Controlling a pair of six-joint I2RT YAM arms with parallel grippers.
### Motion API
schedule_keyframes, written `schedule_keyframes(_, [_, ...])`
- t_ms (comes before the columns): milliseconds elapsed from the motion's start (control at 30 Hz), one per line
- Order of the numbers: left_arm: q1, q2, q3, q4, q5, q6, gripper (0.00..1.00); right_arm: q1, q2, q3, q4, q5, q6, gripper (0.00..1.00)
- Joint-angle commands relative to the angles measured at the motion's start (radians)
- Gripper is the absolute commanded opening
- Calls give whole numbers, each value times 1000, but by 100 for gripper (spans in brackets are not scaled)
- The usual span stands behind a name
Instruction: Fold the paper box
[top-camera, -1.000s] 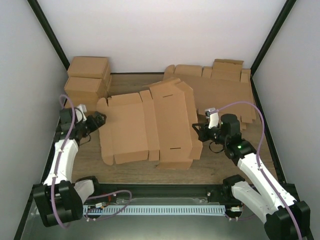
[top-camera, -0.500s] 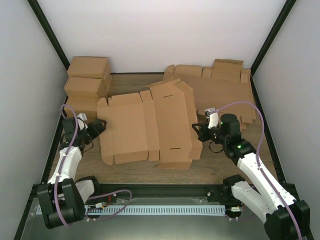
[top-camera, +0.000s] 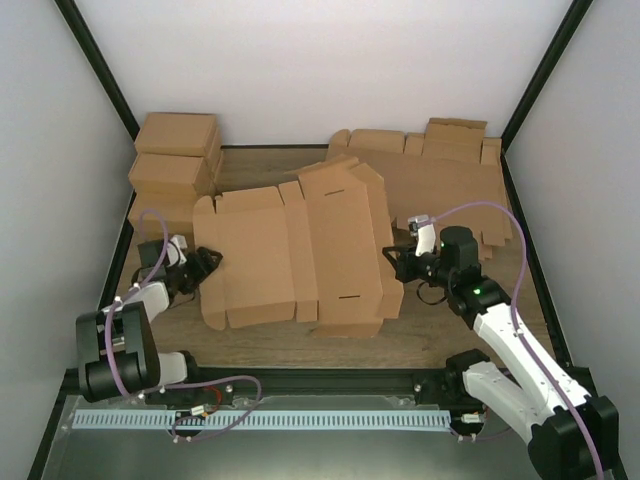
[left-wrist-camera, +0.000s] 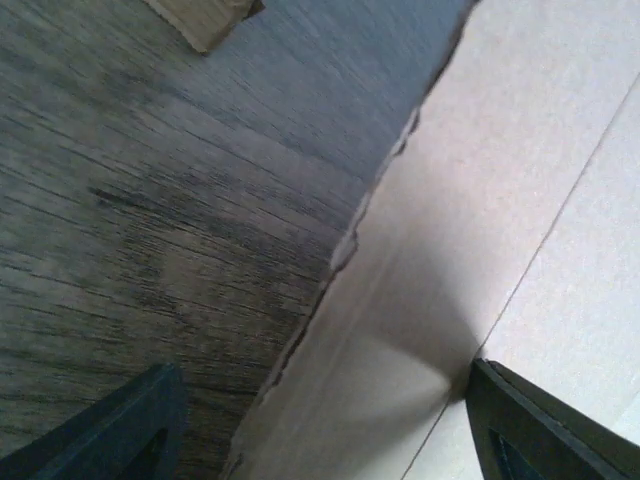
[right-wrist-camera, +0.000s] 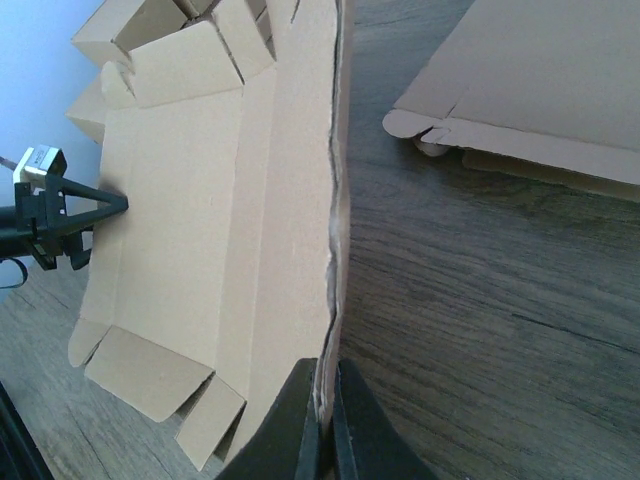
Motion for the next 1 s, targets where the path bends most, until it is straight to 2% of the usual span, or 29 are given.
schedule_keyframes(0, [-3,-7,2,73,83,24,71,4,9,23,33,-21,4,1])
schedule_keyframes(167, [-30,-95,17,27,109,33,45,5,16,19,37,-12,6,1])
schedule_keyframes(267, [-45,-168,32,-43,90,57,26,5,27,17,39,-4,6,1])
schedule_keyframes(400, [-73,-268,43,-82,85,44,10,3,61,16,47,9,10,1])
schedule_keyframes(600, [-128,-367,130,-210,13,95,4,5,114,25,51,47,26,2])
schedule_keyframes(800, [-211,-441,225,-279,-13,147,4,3,145,12,59,82,39,3])
schedule_keyframes(967, [-301,-442,291,-324,-20,176,4,3,166,-13,85,98,42,3])
